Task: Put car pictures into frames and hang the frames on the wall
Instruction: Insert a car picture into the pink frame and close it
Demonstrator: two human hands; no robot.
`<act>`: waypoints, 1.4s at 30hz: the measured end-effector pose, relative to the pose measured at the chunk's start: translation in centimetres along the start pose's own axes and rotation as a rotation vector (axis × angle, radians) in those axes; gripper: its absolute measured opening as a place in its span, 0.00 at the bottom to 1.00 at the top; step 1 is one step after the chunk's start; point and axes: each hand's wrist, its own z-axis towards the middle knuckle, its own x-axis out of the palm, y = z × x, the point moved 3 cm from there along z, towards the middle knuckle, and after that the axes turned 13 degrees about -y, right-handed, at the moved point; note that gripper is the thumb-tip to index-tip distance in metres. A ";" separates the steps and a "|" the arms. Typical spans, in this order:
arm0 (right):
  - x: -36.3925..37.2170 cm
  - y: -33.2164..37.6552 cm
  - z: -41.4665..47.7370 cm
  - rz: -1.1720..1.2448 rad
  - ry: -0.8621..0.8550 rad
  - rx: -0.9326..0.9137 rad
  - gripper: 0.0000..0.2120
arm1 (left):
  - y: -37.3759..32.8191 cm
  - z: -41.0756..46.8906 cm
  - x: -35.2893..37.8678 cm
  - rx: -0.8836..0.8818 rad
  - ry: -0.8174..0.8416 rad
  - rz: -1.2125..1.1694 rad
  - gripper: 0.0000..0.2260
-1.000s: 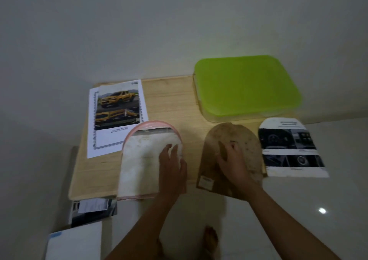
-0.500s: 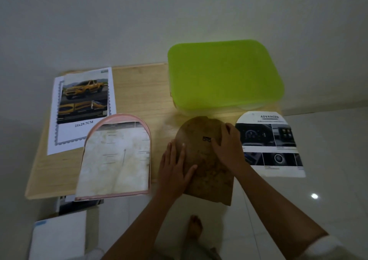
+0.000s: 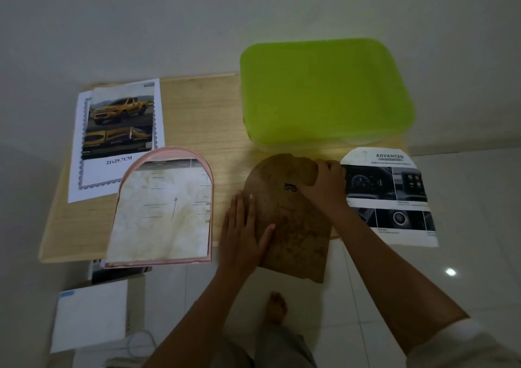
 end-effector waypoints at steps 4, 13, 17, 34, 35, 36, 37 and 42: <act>-0.5 -0.6 0.6 0.094 0.045 0.029 0.32 | 0.0 0.1 0.0 -0.019 -0.002 -0.004 0.34; -3.4 -1.8 0.1 0.346 0.037 0.129 0.22 | -0.2 0.1 -0.2 -0.012 0.006 0.010 0.32; -4.5 -2.6 -0.7 0.341 0.011 0.207 0.14 | -0.2 0.1 -0.1 0.009 0.026 0.015 0.32; -3.2 -3.2 -10.8 0.808 -0.222 0.534 0.24 | -1.2 0.9 -2.5 -0.053 0.236 -0.214 0.32; -3.5 -2.8 -10.9 0.837 -0.239 0.534 0.24 | -1.4 1.0 -3.1 -0.080 0.263 -0.260 0.31; -3.8 -2.3 -11.1 0.862 -0.255 0.532 0.24 | -1.5 1.2 -3.7 -0.104 0.277 -0.301 0.31; -4.0 -1.8 -11.3 0.888 -0.271 0.530 0.24 | -1.5 1.3 -4.4 -0.121 0.278 -0.328 0.31; -3.3 2.0 -12.4 0.981 -0.284 0.521 0.22 | 1.7 2.3 -8.7 -0.161 0.172 -0.357 0.31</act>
